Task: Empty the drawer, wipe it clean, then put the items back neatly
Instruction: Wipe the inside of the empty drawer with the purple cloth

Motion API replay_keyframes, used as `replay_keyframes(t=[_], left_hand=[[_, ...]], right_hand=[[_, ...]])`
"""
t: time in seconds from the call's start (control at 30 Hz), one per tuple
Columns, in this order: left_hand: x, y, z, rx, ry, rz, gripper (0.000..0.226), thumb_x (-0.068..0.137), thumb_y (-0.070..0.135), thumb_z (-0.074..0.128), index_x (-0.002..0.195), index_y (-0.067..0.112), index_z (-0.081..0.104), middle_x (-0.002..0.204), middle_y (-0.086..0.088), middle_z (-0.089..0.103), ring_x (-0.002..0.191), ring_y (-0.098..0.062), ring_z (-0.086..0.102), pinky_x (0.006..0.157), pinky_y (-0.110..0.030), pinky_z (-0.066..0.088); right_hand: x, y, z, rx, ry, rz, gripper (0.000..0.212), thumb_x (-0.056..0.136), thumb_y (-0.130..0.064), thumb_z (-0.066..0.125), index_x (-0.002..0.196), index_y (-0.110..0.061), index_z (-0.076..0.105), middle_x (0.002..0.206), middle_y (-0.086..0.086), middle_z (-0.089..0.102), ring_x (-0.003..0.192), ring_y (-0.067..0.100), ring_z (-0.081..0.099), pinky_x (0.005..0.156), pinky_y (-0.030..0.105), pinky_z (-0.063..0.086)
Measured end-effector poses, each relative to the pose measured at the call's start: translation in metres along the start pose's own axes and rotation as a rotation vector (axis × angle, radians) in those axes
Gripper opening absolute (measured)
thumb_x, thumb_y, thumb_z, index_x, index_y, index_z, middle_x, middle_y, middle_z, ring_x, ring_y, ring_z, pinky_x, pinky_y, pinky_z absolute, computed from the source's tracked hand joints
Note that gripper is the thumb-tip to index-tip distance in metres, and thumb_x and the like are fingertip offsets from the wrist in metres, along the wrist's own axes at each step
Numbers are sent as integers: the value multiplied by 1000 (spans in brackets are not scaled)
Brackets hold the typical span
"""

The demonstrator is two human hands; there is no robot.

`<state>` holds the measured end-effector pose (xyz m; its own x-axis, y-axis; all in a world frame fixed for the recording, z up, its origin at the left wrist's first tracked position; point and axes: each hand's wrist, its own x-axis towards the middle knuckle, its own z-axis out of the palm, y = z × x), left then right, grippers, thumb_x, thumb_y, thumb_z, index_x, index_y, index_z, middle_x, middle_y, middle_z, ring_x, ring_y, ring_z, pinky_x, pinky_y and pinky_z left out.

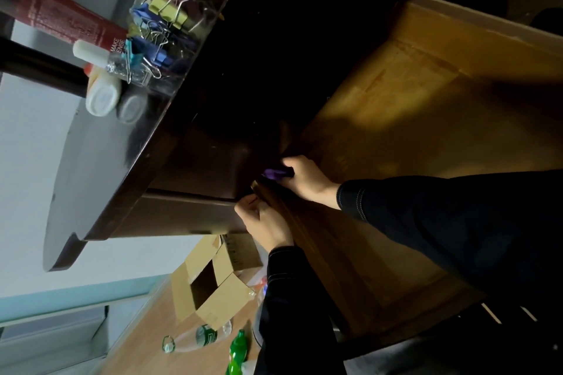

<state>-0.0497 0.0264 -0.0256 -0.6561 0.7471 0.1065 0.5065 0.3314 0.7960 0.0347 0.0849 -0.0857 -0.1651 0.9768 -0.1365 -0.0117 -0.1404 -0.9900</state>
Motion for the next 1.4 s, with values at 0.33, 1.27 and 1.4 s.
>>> replay_keyframes(t=[0.33, 1.27, 1.4], left_hand=[[-12, -16, -8, 26, -92, 162, 25, 107, 9, 35, 128, 3, 48, 122, -15, 58, 111, -25, 57, 103, -42, 45], [-14, -13, -8, -56, -49, 113, 25, 106, 8, 38, 123, 4, 55, 116, -11, 61, 108, -23, 59, 102, -43, 47], [-16, -10, -8, -61, -48, 110, 25, 106, 7, 37, 123, 3, 55, 117, -12, 61, 110, -25, 59, 102, -43, 46]], right_hand=[[1, 1, 6, 9, 33, 27, 33, 94, -14, 68, 126, -6, 65, 124, 13, 67, 117, 28, 62, 82, 20, 42], [-6, -5, 0, 3, -1, -58, 10, 93, -11, 67, 90, -20, 65, 86, -8, 64, 85, 11, 61, 71, 22, 46], [-14, 6, 0, -31, -2, -75, 5, 94, -1, 62, 97, -3, 66, 93, 7, 68, 87, 23, 65, 72, 33, 49]])
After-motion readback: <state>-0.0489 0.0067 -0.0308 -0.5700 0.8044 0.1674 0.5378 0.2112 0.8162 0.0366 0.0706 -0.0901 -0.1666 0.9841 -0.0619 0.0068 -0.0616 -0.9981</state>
